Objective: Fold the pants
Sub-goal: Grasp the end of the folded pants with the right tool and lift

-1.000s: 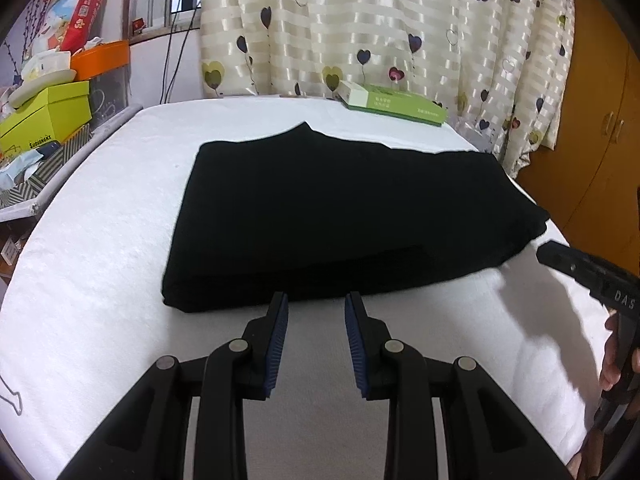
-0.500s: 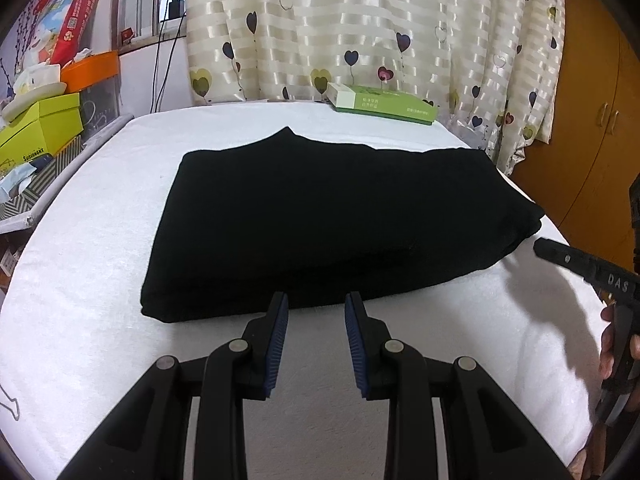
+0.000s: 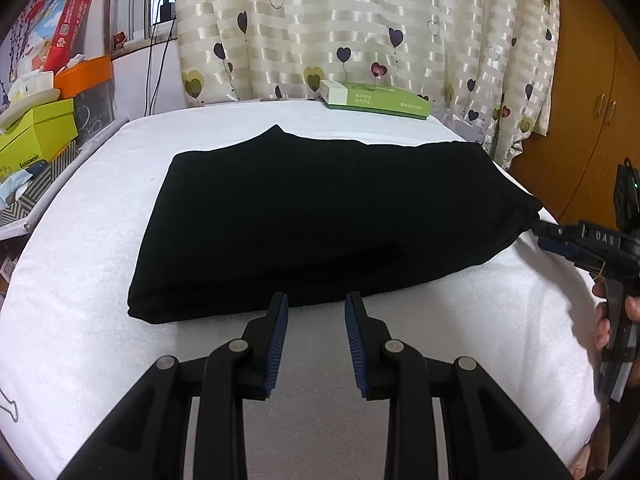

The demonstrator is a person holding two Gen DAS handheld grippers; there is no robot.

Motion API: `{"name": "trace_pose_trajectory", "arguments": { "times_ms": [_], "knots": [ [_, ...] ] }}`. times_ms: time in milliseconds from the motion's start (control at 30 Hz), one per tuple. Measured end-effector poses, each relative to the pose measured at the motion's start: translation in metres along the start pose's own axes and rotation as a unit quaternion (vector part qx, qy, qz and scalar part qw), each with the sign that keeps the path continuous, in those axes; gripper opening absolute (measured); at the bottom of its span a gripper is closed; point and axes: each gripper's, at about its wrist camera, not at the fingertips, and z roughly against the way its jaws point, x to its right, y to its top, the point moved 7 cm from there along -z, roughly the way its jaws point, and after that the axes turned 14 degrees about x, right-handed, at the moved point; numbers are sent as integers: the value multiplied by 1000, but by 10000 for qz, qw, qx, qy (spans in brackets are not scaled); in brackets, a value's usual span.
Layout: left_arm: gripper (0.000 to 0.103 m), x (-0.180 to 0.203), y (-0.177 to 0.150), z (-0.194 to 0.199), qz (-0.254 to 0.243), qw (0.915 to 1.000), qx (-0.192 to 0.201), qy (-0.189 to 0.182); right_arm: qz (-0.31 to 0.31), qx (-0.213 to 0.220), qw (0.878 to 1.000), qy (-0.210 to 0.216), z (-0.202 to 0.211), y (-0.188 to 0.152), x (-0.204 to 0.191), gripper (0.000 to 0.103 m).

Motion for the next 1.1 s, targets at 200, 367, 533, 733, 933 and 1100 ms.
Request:
{"name": "trace_pose_trajectory", "arguments": {
  "times_ms": [200,367,533,733,933,1100],
  "knots": [
    [30,-2,-5,-6,164,9997,-187,-30,-773,36,9968,210,-11,11,11,49],
    [30,-2,-6,-6,207,9995,-235,-43,-1529,211,9868,500,-12,17,19,55],
    [30,-2,-8,-9,238,9992,-304,-79,-1454,199,9888,270,-19,24,16,55],
    [30,-3,-9,-9,307,9989,-329,-90,-1163,335,9926,-109,-26,27,15,56],
    [30,-4,-9,-9,317,9989,-339,-92,-1301,332,9909,101,-27,32,4,57],
    [30,-3,-9,-9,269,9990,-352,-53,-1178,244,9927,-7,-43,31,3,57]
  ]
}}
